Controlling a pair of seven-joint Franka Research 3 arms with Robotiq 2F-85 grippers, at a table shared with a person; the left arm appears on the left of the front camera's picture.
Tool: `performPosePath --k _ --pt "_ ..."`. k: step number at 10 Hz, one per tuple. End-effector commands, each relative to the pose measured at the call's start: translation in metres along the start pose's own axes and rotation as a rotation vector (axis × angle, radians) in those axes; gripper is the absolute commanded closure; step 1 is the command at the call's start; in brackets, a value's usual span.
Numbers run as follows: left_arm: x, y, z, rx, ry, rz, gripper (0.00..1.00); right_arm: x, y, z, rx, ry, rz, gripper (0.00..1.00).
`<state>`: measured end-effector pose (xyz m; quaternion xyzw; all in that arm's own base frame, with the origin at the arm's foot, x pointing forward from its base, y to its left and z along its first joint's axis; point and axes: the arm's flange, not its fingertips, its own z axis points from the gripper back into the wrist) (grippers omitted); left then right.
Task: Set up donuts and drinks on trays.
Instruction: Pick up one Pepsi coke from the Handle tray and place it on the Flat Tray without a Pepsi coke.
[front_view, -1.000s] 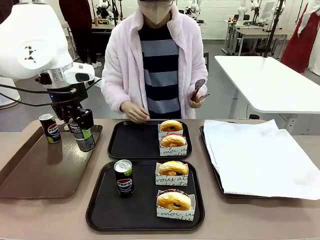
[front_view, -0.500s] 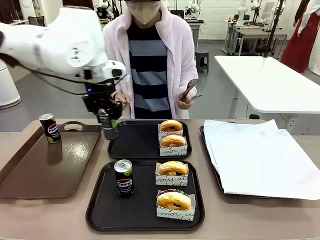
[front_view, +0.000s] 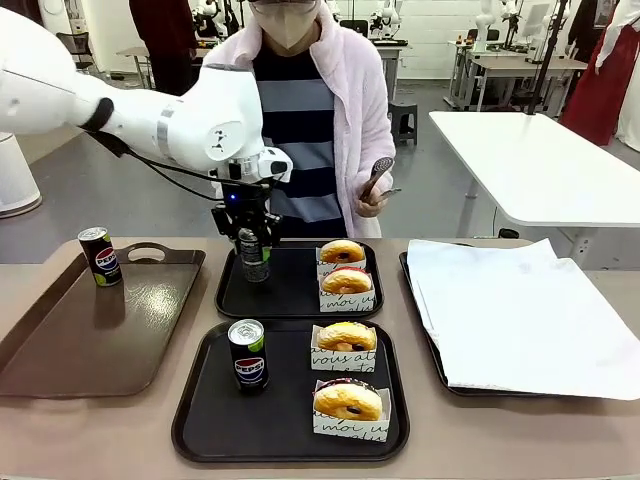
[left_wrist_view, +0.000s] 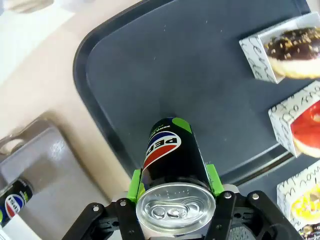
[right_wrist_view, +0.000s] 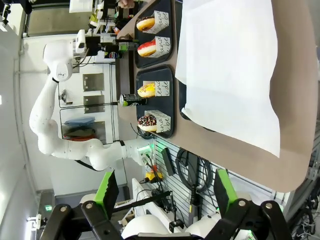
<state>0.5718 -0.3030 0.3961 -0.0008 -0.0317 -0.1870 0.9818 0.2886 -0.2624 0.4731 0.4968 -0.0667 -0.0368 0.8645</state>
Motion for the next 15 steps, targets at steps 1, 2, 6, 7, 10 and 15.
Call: performPosePath --k 1,2,6,7,10,15 --pt "0.008 -0.006 -0.001 0.031 -0.032 0.019 0.42 0.001 0.000 0.000 0.017 -0.008 0.015 0.00" --pt "0.006 -0.007 -0.005 0.036 -0.024 0.020 0.42 0.001 0.000 0.000 0.017 -0.008 0.015 0.00" --pt "0.006 -0.007 -0.005 0.046 0.002 0.012 0.00 0.001 0.000 0.000 0.017 -0.008 0.015 0.00" --pt "0.005 -0.007 -0.004 0.046 0.002 0.013 0.00 0.001 0.000 0.000 0.017 -0.008 0.015 0.00" --pt "0.001 -0.010 0.002 0.041 0.014 0.011 0.00 0.001 0.000 0.000 0.017 -0.008 0.015 0.00" --pt "-0.122 0.003 0.099 0.006 -0.075 -0.075 0.00 0.001 0.000 0.000 0.017 -0.008 0.015 0.00"
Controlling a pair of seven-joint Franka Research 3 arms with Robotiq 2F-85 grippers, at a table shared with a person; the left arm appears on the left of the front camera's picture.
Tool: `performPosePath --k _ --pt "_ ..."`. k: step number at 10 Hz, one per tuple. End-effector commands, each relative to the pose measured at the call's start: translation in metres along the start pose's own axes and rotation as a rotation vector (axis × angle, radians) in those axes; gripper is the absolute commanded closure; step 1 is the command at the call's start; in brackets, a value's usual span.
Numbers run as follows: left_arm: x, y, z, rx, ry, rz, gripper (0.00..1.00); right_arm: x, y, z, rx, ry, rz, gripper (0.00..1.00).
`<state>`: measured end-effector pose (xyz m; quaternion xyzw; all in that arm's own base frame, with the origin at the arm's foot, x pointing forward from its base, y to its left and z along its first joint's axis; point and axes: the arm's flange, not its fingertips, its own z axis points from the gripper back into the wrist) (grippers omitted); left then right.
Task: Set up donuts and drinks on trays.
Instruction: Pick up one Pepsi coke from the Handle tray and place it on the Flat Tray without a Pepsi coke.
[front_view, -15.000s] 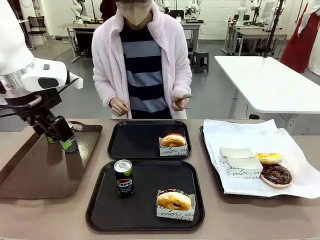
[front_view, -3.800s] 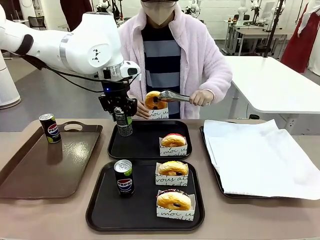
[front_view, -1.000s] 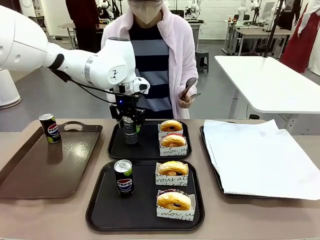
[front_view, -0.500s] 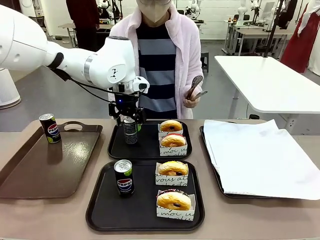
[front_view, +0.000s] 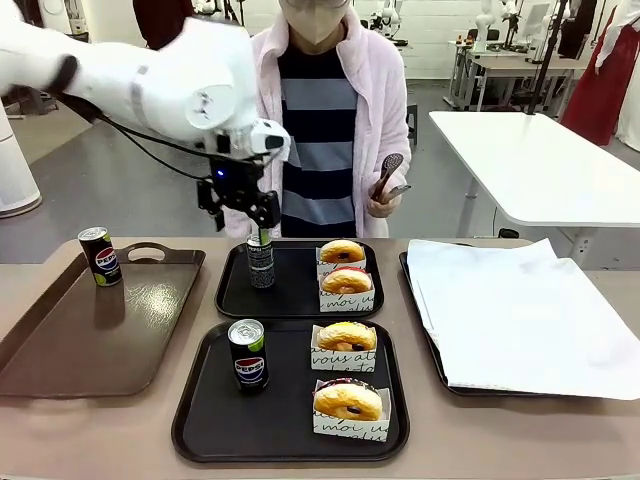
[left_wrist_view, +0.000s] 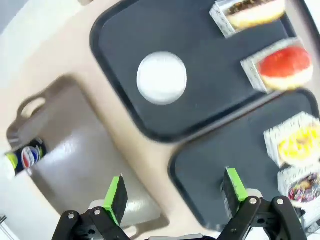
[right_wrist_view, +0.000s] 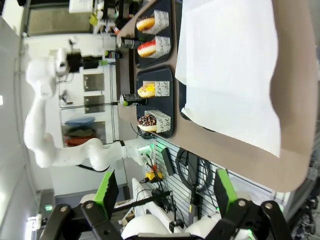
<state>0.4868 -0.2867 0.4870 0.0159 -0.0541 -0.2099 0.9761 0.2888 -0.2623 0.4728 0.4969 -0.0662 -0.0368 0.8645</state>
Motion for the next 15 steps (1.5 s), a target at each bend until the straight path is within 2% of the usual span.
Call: performPosePath --k 1,5,6,7,8,13,14,15 --pt "-0.071 0.026 0.011 -0.049 -0.066 -0.015 0.00 0.001 0.000 0.000 0.017 -0.008 0.015 0.00" --pt "-0.118 0.066 -0.012 -0.055 -0.035 0.050 0.00 0.001 0.000 0.000 0.017 -0.008 0.015 0.00" --pt "-0.118 0.074 -0.017 -0.064 -0.040 0.085 0.00 0.001 0.000 0.000 0.017 -0.008 0.015 0.00" --pt "-0.113 0.075 -0.020 -0.019 -0.058 0.106 0.00 0.001 0.000 0.000 0.017 -0.008 0.015 0.00" --pt "-0.120 0.070 -0.012 -0.040 -0.015 0.066 0.00 0.001 0.000 0.000 0.017 -0.008 0.015 0.00" --pt "-0.119 0.071 -0.016 -0.034 -0.018 0.068 0.00 0.001 0.000 0.000 0.017 -0.008 0.015 0.00" --pt "-0.138 0.094 -0.017 -0.177 -0.080 0.143 0.00 0.001 0.000 0.000 0.017 -0.008 0.015 0.00" --pt "-0.141 0.124 -0.007 -0.337 -0.108 0.180 0.00 0.001 0.000 0.000 0.017 -0.008 0.015 0.00"
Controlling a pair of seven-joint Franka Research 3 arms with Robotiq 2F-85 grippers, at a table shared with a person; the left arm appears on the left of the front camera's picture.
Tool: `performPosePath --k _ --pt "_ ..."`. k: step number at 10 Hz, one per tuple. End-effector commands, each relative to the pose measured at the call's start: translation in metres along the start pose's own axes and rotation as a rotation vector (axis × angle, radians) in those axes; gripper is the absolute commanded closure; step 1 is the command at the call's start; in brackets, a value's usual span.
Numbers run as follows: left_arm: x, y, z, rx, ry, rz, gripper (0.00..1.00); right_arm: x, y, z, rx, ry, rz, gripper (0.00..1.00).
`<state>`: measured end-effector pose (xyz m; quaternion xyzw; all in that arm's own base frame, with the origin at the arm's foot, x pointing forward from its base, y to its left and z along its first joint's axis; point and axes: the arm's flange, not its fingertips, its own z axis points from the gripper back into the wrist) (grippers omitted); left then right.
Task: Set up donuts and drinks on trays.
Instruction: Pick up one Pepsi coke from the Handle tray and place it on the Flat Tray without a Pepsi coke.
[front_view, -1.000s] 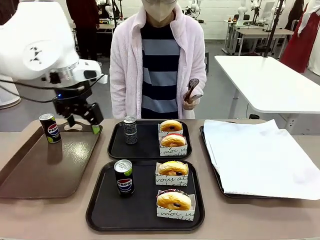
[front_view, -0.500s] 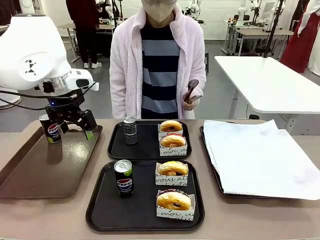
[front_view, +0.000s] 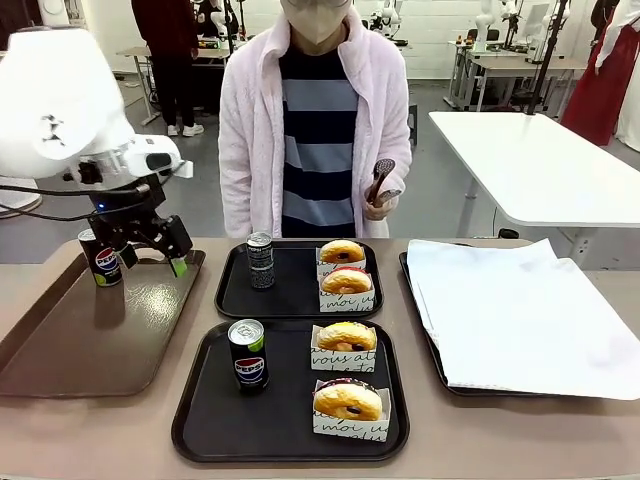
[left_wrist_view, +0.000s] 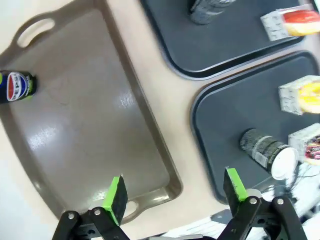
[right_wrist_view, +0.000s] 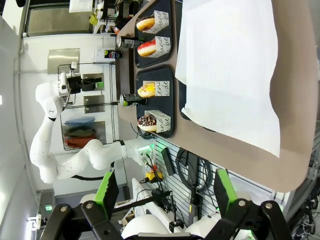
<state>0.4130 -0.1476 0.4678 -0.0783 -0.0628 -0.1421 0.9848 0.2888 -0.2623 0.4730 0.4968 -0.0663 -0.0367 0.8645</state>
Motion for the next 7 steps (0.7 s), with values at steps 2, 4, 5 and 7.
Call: performPosePath --k 2,4,5,7 --pt "-0.060 0.087 0.036 -0.402 -0.093 0.139 0.00 0.001 0.000 0.000 0.017 -0.008 0.015 0.00" --pt "-0.082 0.152 0.055 -0.558 -0.142 0.253 0.00 0.001 0.000 0.000 0.017 -0.008 0.015 0.00" --pt "-0.099 0.181 0.053 -0.616 -0.117 0.298 0.00 0.001 0.000 0.000 0.017 -0.008 0.015 0.00" --pt "-0.122 0.236 0.041 -0.708 -0.132 0.410 0.00 0.001 0.000 0.000 0.017 -0.008 0.015 0.00"
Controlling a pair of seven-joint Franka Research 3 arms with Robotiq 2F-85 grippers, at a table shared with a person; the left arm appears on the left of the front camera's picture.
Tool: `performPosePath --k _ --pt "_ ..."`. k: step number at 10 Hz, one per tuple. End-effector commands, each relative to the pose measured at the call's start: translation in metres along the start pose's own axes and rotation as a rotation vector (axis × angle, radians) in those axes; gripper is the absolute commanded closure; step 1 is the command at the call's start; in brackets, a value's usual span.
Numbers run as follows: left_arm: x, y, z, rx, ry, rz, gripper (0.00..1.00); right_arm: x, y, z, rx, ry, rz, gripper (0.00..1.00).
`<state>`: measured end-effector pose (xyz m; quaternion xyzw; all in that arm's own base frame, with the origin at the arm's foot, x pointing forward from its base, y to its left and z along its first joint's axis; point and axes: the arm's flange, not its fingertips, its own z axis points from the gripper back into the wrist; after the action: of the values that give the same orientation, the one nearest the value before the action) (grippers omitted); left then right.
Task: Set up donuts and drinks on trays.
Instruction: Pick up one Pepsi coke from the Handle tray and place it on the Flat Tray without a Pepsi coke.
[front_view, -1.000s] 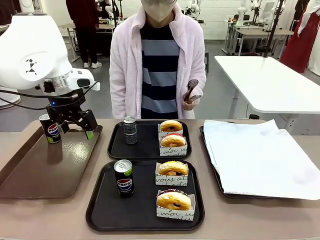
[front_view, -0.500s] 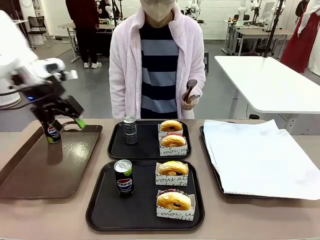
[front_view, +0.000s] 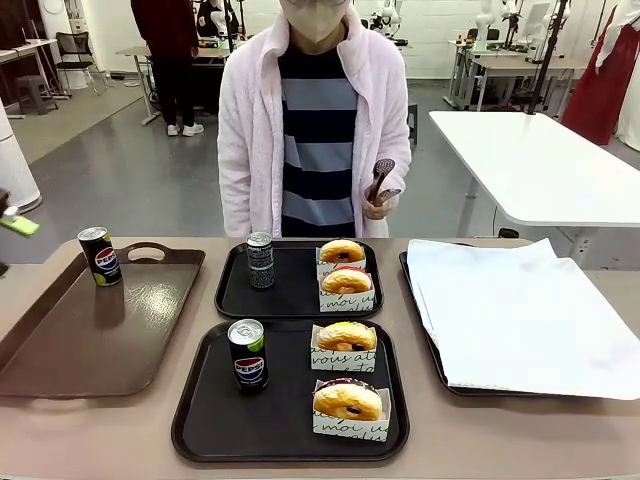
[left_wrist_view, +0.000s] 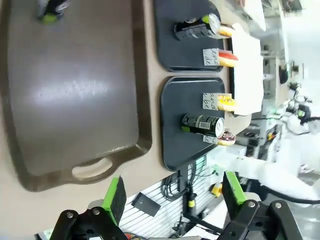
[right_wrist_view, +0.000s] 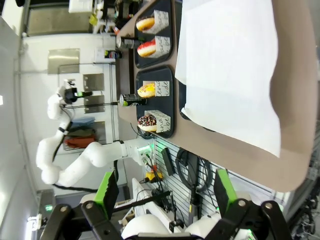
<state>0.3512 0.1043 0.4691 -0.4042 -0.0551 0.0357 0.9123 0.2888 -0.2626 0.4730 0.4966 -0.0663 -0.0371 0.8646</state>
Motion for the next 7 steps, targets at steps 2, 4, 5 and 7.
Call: performPosePath --k 2,4,5,7 --pt "-0.001 0.058 0.018 -0.168 -0.060 0.070 0.00 0.001 0.000 0.000 0.017 -0.008 0.015 0.00" --pt "-0.009 0.084 0.040 -0.265 -0.070 0.087 0.00 0.001 0.000 0.000 0.017 -0.008 0.015 0.00" --pt "-0.015 0.092 0.050 -0.317 -0.084 0.084 0.00 0.001 0.000 0.000 0.017 -0.008 0.015 0.00" --pt "-0.014 0.102 0.058 -0.347 -0.092 0.095 0.00 0.001 0.000 0.000 0.017 -0.008 0.015 0.00"
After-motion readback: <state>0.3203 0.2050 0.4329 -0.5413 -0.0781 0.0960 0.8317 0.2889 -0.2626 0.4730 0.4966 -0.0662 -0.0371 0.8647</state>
